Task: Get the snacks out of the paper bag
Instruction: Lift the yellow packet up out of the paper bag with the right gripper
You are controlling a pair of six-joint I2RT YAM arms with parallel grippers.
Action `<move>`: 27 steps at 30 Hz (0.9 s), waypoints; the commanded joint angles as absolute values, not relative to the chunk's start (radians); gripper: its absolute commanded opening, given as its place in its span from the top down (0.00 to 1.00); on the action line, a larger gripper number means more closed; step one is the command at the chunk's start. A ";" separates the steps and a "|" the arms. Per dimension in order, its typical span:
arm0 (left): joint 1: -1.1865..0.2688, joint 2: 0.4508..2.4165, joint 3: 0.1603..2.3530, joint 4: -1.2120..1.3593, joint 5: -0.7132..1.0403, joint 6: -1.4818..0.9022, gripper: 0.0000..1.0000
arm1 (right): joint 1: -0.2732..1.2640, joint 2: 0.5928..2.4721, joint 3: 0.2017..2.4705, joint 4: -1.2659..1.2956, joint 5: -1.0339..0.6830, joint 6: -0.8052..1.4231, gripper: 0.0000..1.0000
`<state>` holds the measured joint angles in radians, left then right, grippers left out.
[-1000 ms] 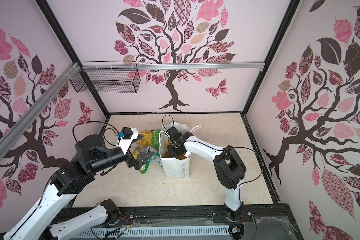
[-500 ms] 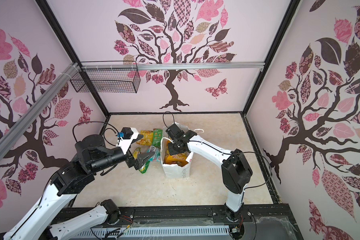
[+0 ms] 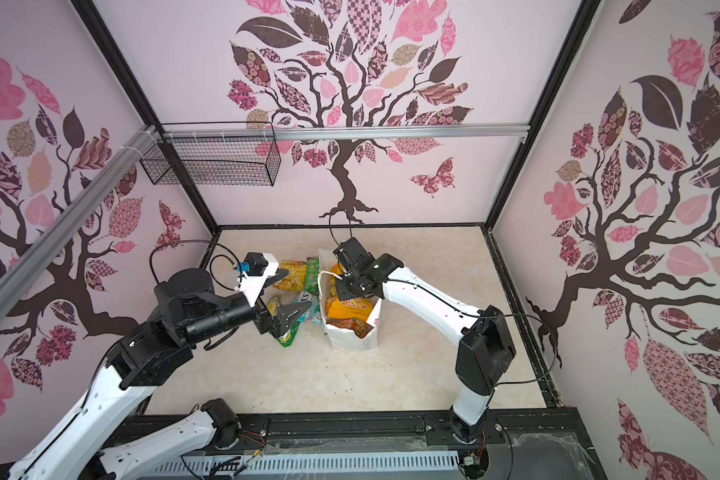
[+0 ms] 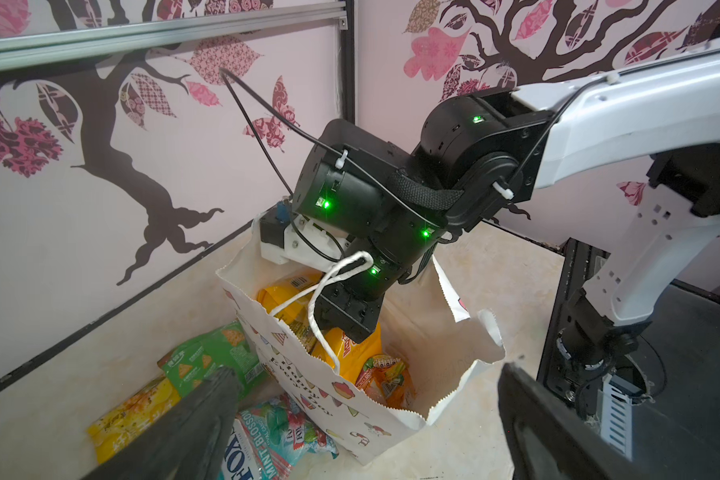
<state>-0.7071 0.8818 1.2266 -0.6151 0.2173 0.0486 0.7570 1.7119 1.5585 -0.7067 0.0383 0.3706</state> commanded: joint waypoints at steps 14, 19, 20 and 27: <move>-0.707 0.957 1.163 -0.604 0.064 -0.066 0.02 | 0.757 1.652 1.723 -0.758 0.065 0.390 0.97; -0.707 0.987 1.156 -0.604 0.049 -0.081 0.01 | 0.754 1.661 1.773 -0.794 0.059 0.390 0.97; -0.708 0.996 1.154 -0.601 0.048 -0.083 0.01 | 0.750 1.665 1.788 -0.805 0.049 0.391 0.97; -0.691 1.049 1.152 -0.580 0.050 -0.098 0.02 | 0.738 1.671 1.840 -0.831 0.028 0.391 0.97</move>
<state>-0.6979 1.0439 1.1713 -0.6113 0.0528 -0.0834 0.7437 1.7119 1.7802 -0.8509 0.0292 0.3893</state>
